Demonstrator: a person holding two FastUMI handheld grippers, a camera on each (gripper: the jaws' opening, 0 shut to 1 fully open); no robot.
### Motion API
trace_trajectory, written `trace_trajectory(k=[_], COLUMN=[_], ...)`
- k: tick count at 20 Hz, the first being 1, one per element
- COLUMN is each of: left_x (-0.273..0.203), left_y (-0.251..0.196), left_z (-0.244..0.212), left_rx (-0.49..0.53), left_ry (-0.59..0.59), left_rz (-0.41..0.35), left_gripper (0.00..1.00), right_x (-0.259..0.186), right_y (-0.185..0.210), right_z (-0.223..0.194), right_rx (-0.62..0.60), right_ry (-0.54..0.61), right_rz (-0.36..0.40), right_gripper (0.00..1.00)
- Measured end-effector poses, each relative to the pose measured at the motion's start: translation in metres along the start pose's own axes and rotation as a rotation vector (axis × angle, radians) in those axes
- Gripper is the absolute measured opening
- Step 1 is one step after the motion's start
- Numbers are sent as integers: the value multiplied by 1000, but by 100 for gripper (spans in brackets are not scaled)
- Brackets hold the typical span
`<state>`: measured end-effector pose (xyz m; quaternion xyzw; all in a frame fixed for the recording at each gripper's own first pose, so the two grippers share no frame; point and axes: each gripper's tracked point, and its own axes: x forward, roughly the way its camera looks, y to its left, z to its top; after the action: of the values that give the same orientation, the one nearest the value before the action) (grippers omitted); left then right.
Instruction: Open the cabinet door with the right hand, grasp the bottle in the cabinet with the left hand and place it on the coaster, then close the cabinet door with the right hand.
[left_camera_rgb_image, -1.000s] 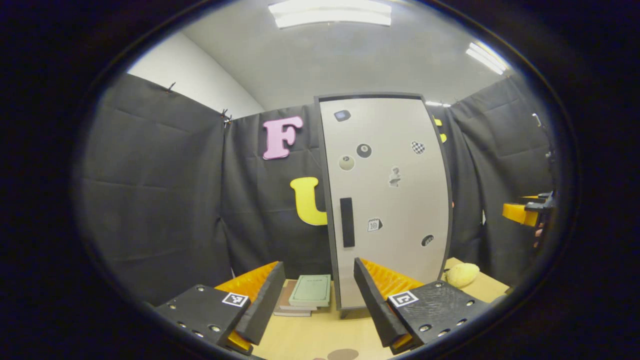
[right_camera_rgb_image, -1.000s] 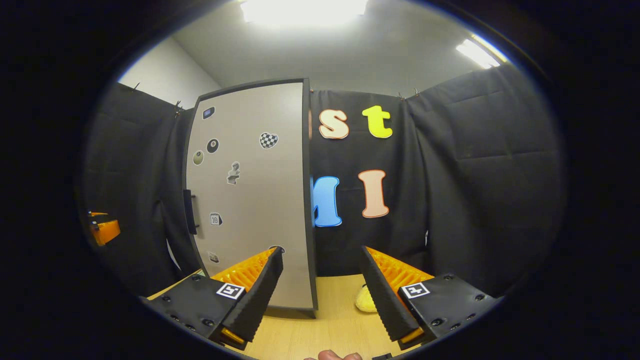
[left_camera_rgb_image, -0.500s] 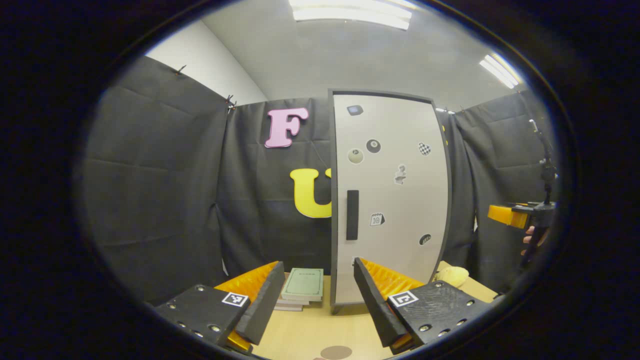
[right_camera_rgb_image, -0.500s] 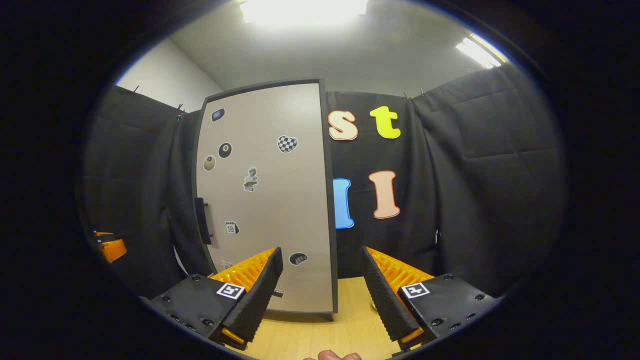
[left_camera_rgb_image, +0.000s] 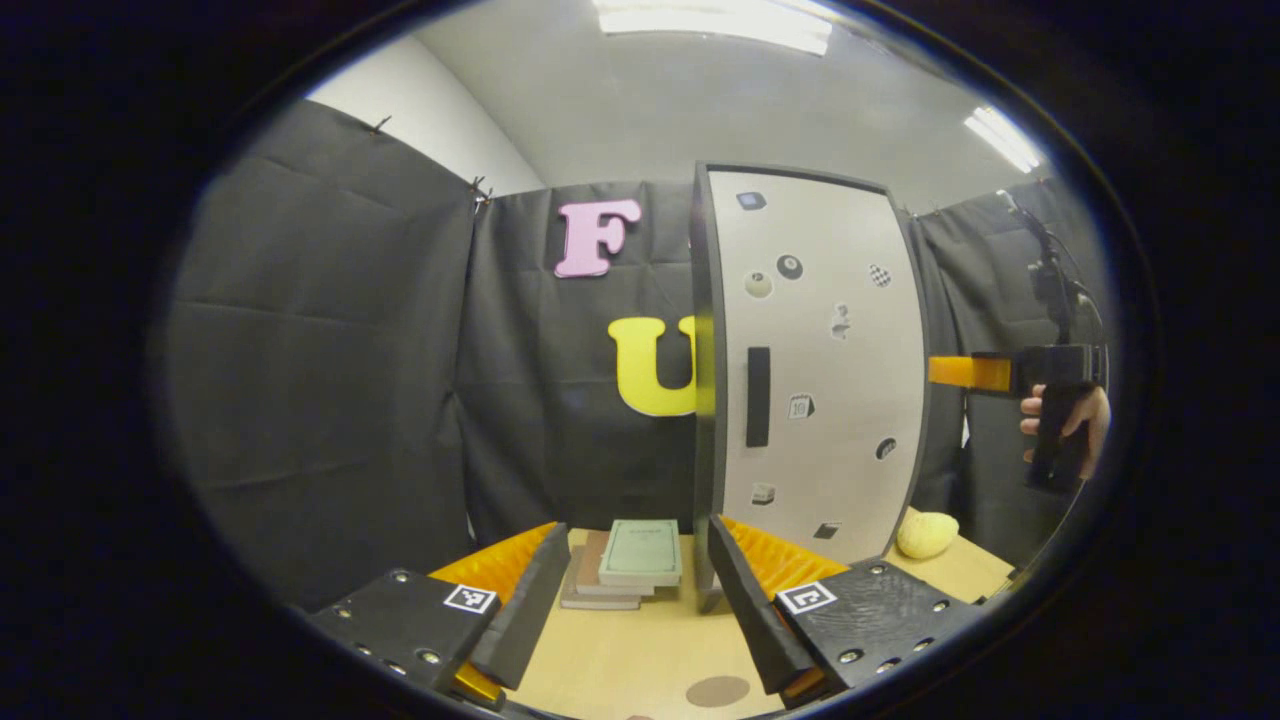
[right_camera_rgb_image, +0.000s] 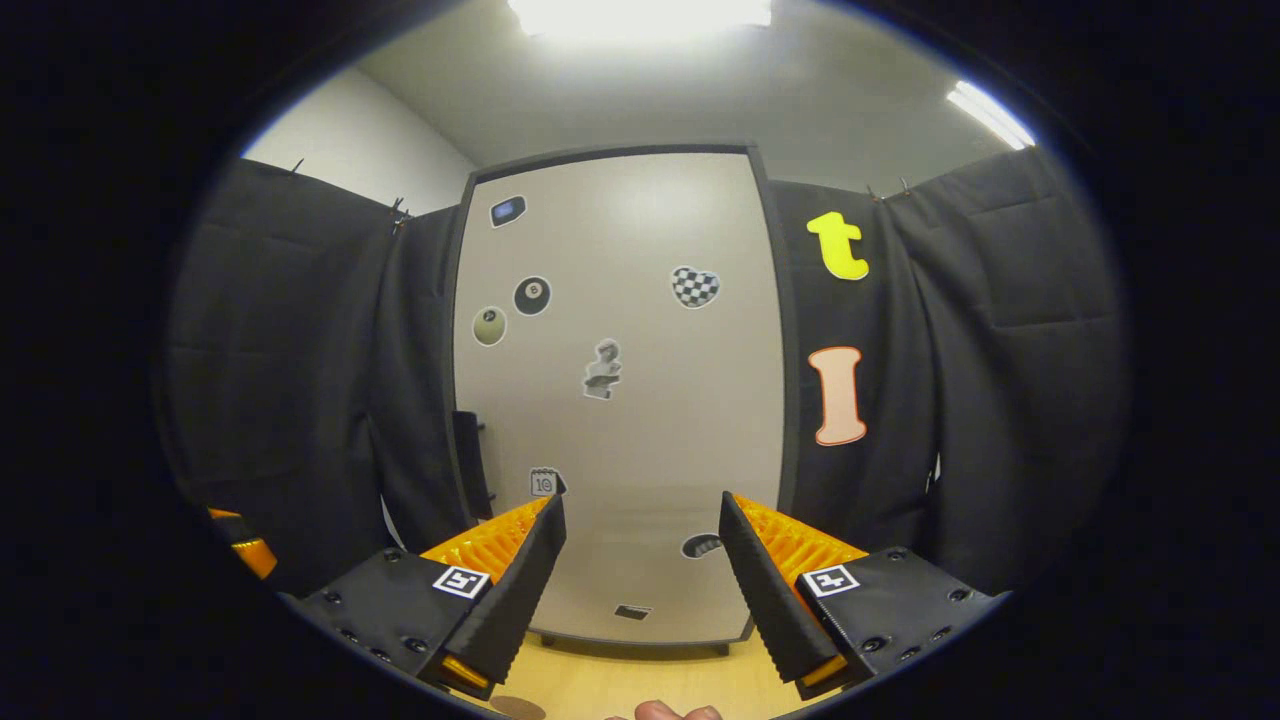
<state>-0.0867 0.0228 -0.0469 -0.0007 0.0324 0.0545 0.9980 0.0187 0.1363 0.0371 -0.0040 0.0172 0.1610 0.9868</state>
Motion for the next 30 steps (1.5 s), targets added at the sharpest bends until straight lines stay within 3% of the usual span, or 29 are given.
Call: trace_trajectory(k=[8,13,14,15,18,19,23,25,27,28,30], left_x=[8,19,22,26,37,41,51,53,52,51,51], left_y=[47,81,84,87,95,96,107,110,109,109,112], left_z=[-32,-45,-50,-55,-66,-67,-69,-69,-71,-73,-73], left_rx=[-75,-68,-66,-72,-105,-114,-91,-78,-88,-97,-110], left_ry=[42,50,60,71,91,95,96,97,104,110,111], left_rz=[64,122,125,124,115,114,119,116,110,110,119], left_gripper=[84,84,86,86,86,84,84,88,84,84,86], right_x=[66,105,112,118,138,143,159,164,169,170,171], right_y=[88,111,116,120,136,139,144,149,156,157,159], right_z=[4,-4,-7,-8,-20,-23,-31,-34,-36,-39,-40], right_rx=[13,29,43,51,46,40,12,12,7,11,40], right_ry=[8,21,27,33,67,72,83,89,91,101,103], right_rz=[99,93,95,96,121,116,66,61,70,66,59], right_gripper=[98,98,94,98,94,98,98,86,70,68,48])
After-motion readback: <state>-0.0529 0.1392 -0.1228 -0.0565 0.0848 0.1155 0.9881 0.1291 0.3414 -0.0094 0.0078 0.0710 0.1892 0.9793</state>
